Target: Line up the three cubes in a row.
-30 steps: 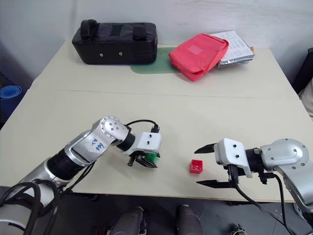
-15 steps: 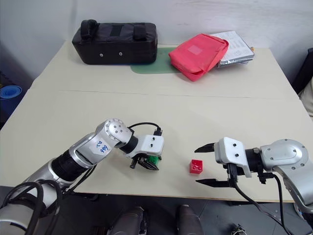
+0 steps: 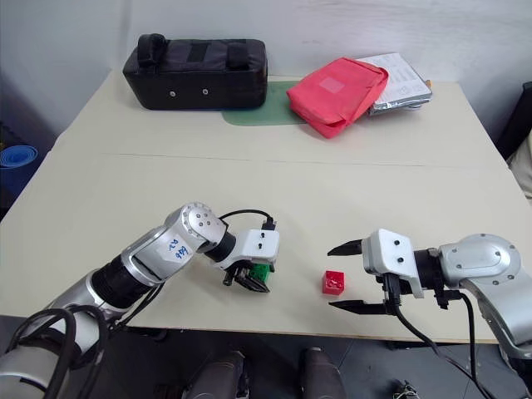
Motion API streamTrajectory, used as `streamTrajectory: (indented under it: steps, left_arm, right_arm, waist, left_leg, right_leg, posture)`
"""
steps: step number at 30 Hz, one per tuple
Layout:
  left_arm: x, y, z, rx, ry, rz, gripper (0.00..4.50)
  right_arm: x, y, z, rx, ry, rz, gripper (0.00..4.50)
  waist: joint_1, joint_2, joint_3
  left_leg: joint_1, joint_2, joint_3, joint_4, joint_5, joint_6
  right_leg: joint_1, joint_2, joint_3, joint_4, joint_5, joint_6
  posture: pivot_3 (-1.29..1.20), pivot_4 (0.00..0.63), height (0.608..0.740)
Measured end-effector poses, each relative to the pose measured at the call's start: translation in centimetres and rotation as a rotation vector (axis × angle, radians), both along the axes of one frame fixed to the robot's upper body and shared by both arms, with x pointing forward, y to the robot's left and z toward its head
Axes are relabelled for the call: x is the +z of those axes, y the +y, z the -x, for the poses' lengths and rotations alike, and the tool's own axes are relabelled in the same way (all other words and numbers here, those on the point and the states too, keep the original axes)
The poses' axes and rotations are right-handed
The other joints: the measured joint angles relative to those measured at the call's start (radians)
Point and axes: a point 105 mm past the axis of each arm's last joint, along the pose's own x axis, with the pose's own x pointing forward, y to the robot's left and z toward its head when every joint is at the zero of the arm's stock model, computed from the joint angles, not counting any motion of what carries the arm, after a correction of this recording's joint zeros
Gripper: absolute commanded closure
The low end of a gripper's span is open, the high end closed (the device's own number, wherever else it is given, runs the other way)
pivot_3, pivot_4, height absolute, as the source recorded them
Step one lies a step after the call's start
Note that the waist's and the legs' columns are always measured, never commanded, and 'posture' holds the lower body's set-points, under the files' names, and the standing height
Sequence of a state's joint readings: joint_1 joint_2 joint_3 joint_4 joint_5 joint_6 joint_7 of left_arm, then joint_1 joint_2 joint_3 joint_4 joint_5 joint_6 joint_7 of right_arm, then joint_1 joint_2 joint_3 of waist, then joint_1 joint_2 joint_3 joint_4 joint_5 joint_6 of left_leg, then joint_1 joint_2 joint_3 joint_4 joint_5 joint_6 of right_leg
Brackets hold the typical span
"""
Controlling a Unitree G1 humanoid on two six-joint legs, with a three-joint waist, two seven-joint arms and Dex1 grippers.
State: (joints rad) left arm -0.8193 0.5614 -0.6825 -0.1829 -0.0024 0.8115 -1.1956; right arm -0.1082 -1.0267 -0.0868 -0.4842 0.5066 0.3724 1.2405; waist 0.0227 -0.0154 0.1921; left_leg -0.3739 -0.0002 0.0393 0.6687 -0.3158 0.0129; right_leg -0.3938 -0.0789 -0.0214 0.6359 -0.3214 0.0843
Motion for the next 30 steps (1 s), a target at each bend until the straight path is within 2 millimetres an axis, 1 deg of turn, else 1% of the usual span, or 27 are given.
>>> streamTrajectory:
  steps: [4, 7, 11, 13, 15, 16, 17, 18, 19, 22, 24, 25, 26, 27, 30]
  left_arm:
    - [0.1, 0.0, 0.2, 0.011, 0.034, 0.009, 0.08]
    - [0.4, 0.4, 0.1, 0.053, 0.066, 0.023, 0.04]
    - [1.9, 1.5, -0.8, 0.144, 0.084, 0.085, 0.04]
    - [3.2, 2.1, -1.3, 0.178, 0.076, 0.139, 0.04]
    - [5.6, 3.1, -1.8, 0.22, 0.064, 0.267, 0.04]
    - [6.5, 3.6, -1.9, 0.232, 0.049, 0.303, 0.04]
    - [7.7, 4.7, -1.8, 0.244, 0.028, 0.365, 0.04]
    - [8.2, 5.2, -1.8, 0.254, 0.019, 0.384, 0.04]
    - [8.5, 6.3, -1.4, 0.271, 0.009, 0.41, 0.04]
    - [7.9, 10.4, -0.4, 0.39, 0.025, 0.454, 0.04]
    - [7.1, 14.7, 1.1, 0.511, -0.003, 0.459, 0.04]
    - [6.6, 16.7, 1.7, 0.586, -0.009, 0.454, 0.04]
    - [6.3, 18.4, 2.4, 0.644, -0.027, 0.455, 0.04]
    - [6.2, 19.5, 2.9, 0.683, -0.048, 0.453, 0.04]
    - [5.9, 22.0, 4.7, 0.774, -0.11, 0.43, 0.04]
  right_arm:
    - [0.0, 0.0, 0.0, 0.002, -0.001, -0.001, 0.0]
    - [0.1, 0.0, 0.0, 0.003, -0.002, -0.002, 0.0]
    - [0.2, -0.1, -0.2, -0.002, -0.002, -0.004, 0.0]
    - [0.4, -0.1, -0.4, -0.003, -0.008, -0.008, 0.0]
    - [0.8, 0.1, -0.6, 0.005, -0.007, -0.031, 0.0]
    - [0.9, 0.1, -0.6, 0.005, -0.004, -0.037, 0.0]
    - [1.3, 0.1, -0.9, 0.0, -0.001, -0.059, 0.0]
    - [1.3, 0.0, -1.1, -0.009, 0.004, -0.065, 0.0]
    - [1.5, 0.0, -1.3, -0.01, 0.013, -0.079, 0.0]
    - [2.1, -0.3, -1.8, -0.021, 0.029, -0.105, 0.0]
    - [2.7, -0.4, -2.1, -0.006, 0.035, -0.119, 0.0]
    - [2.7, -0.7, -2.2, -0.014, 0.045, -0.12, 0.0]
    - [2.8, -0.9, -2.3, -0.014, 0.059, -0.125, 0.0]
    - [2.9, -1.0, -2.3, -0.012, 0.064, -0.127, 0.0]
    - [3.2, -1.0, -2.3, 0.011, 0.068, -0.125, 0.0]
  waist:
    - [0.001, 0.0, 0.0]
    - [0.0, 0.0, 0.0]
    - [-0.004, 0.0, 0.0]
    - [-0.005, 0.0, 0.0]
    - [-0.008, 0.0, 0.0]
    - [-0.01, 0.0, 0.0]
    - [-0.016, 0.0, 0.0]
    - [-0.018, 0.0, 0.0]
    - [-0.022, 0.0, 0.0]
    - [-0.033, 0.0, 0.0]
    - [-0.046, 0.0, 0.0]
    - [-0.047, 0.0, 0.0]
    - [-0.048, 0.0, 0.0]
    - [-0.045, 0.0, 0.0]
    - [-0.031, 0.0, 0.0]
  left_leg:
    - [0.0, 0.0, 0.0, 0.002, 0.0, 0.0]
    - [0.0, 0.0, -0.001, 0.002, 0.0, 0.0]
    - [0.0, 0.0, -0.001, 0.002, 0.0, 0.0]
    - [-0.001, 0.001, -0.001, 0.002, 0.0, 0.0]
    - [-0.001, 0.001, -0.001, 0.002, 0.0, 0.0]
    - [-0.001, 0.001, -0.001, 0.002, 0.0, 0.0]
    - [-0.001, 0.001, -0.001, 0.001, 0.0, 0.0]
    - [0.0, 0.001, -0.001, 0.0, 0.0, -0.001]
    - [0.0, 0.001, -0.001, -0.001, 0.001, -0.001]
    - [0.0, 0.002, -0.001, -0.002, 0.001, -0.002]
    - [0.001, 0.002, -0.001, -0.004, 0.001, -0.003]
    - [0.001, 0.003, -0.002, -0.004, 0.0, -0.003]
    - [0.001, 0.003, -0.002, -0.004, 0.0, -0.003]
    - [0.001, 0.002, -0.002, -0.004, 0.0, -0.002]
    - [0.002, 0.002, -0.003, -0.004, -0.003, -0.002]
  right_leg:
    - [0.001, 0.0, 0.0, 0.001, 0.0, 0.0]
    - [0.0, 0.0, 0.0, 0.001, 0.0, 0.0]
    - [0.0, 0.0, 0.0, 0.001, 0.0, 0.0]
    - [-0.001, 0.0, 0.0, 0.001, 0.0, 0.0]
    - [-0.001, 0.0, -0.001, 0.001, 0.0, 0.0]
    - [-0.001, 0.0, -0.001, 0.001, 0.0, 0.0]
    - [-0.001, 0.0, -0.001, 0.001, 0.0, 0.0]
    - [0.0, 0.0, -0.001, 0.001, 0.0, 0.0]
    - [0.0, 0.0, -0.001, 0.001, 0.0, 0.0]
    - [-0.001, 0.0, -0.001, 0.002, 0.0, 0.0]
    - [-0.001, 0.0, -0.001, 0.0, -0.001, -0.001]
    - [-0.001, 0.0, -0.001, 0.0, -0.001, -0.002]
    - [-0.001, -0.001, -0.001, -0.002, -0.001, -0.002]
    - [0.0, -0.002, -0.002, -0.002, -0.001, -0.002]
    - [0.001, -0.003, -0.002, -0.004, -0.001, -0.002]
  posture:
    - [0.0, 0.15, 0.74]
    - [0.0, 0.15, 0.74]
    - [0.0, 0.15, 0.74]
    - [0.0, 0.15, 0.74]
    - [0.0, 0.15, 0.74]
    - [0.0, 0.15, 0.74]
    - [0.0, 0.15, 0.74]
    - [0.0, 0.15, 0.74]
    - [0.0, 0.15, 0.74]
    - [0.0, 0.15, 0.74]
    - [0.0, 0.15, 0.74]
    - [0.0, 0.15, 0.74]
    - [0.0, 0.15, 0.74]
    - [0.0, 0.15, 0.74]
    - [0.0, 0.15, 0.74]
